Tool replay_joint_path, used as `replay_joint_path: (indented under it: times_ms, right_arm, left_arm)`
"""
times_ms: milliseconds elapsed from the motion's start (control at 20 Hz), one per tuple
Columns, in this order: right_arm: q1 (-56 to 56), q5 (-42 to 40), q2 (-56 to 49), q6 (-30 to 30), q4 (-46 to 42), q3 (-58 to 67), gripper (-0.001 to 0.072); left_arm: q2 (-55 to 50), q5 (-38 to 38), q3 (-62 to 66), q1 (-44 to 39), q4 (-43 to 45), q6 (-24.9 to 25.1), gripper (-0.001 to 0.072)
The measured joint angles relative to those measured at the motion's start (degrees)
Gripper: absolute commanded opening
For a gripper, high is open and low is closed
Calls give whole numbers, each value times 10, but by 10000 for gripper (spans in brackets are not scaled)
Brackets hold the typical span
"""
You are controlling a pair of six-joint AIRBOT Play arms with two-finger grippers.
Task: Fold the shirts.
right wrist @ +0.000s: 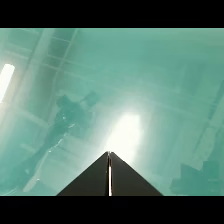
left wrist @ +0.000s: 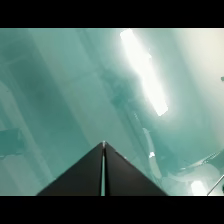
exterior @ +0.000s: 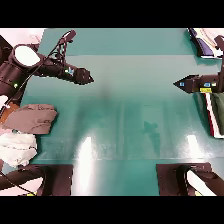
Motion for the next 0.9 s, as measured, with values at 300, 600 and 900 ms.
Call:
replay_joint_path:
  times_ms: [300,600,900]
  right_arm:
    - [0,2,0,0,0,0,21]
    - [0,8,0,0,0,0,20]
    - [0,25,0,0,0,0,21]
  left_arm:
    - [0,0,0,0,0,0,26]
    - [0,0,0,0,0,0,26]
    - [9,-4,13,18,2,-1,25]
